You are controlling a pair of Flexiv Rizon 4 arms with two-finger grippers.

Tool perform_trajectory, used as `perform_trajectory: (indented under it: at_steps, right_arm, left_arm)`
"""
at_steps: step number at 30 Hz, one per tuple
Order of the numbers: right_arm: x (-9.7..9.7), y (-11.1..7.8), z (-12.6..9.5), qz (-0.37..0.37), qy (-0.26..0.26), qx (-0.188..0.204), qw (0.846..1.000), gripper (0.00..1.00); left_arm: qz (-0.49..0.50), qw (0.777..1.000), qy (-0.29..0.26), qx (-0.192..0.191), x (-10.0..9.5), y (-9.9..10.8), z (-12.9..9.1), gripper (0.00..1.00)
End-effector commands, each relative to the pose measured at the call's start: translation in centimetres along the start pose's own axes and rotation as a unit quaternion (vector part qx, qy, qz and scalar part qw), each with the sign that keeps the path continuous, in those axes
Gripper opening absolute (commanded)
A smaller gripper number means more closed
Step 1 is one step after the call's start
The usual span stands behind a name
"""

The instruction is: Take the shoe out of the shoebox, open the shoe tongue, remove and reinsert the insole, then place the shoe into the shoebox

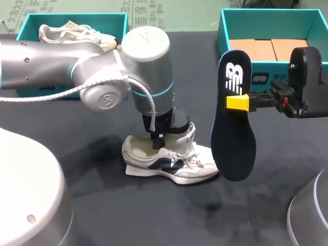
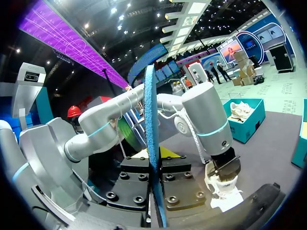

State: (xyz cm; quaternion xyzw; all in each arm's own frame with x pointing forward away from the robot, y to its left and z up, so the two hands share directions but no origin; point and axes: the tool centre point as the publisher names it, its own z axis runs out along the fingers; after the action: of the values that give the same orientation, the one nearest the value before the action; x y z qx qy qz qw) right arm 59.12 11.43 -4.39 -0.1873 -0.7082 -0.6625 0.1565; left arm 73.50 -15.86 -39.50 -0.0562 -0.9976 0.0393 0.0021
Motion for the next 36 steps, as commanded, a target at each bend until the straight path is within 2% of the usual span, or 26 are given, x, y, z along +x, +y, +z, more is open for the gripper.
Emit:
perform_trajectory:
  at_steps: [1, 14, 22, 25, 30, 32, 33, 36]
  right_arm:
    - [0.4, -0.3, -0.1, 0.000, -0.004, -0.003, 1.000, 0.00]
    - [0.4, -0.3, -0.1, 0.000, -0.004, -0.003, 1.000, 0.00]
    - [0.4, -0.3, -0.1, 0.000, -0.004, -0.003, 1.000, 0.00]
    - [0.4, -0.3, -0.1, 0.000, -0.004, -0.003, 1.000, 0.00]
    - [0.4, -0.3, -0.1, 0.000, -0.004, -0.003, 1.000, 0.00]
    - [0.4, -0.3, -0.1, 0.000, -0.004, -0.003, 1.000, 0.00]
    - [0.4, -0.3, -0.1, 0.000, -0.004, -0.003, 1.000, 0.00]
    - [0.4, -0.3, -0.1, 0.000, -0.004, -0.003, 1.000, 0.00]
  left_arm:
    - [0.002, 1.000, -0.001, 0.000, 0.0, 0.1, 0.1, 0.00]
    - [0.048, 0.999, 0.008, 0.010, 0.2, 0.3, -2.0, 0.00]
    - [0.193, 0.980, -0.004, 0.036, 0.3, 0.5, -5.7, 0.00]
    - [0.266, 0.963, -0.011, 0.037, 0.4, 0.7, -6.9, 0.00]
    - [0.390, 0.920, -0.026, 0.040, 0.3, 1.1, -8.0, 0.00]
    - [0.455, 0.889, -0.036, 0.037, 0.5, 1.2, -8.3, 0.00]
    - [0.509, 0.859, -0.035, 0.029, 0.9, 1.3, -8.3, 0.00]
    - [0.509, 0.859, -0.035, 0.029, 0.9, 1.3, -8.3, 0.00]
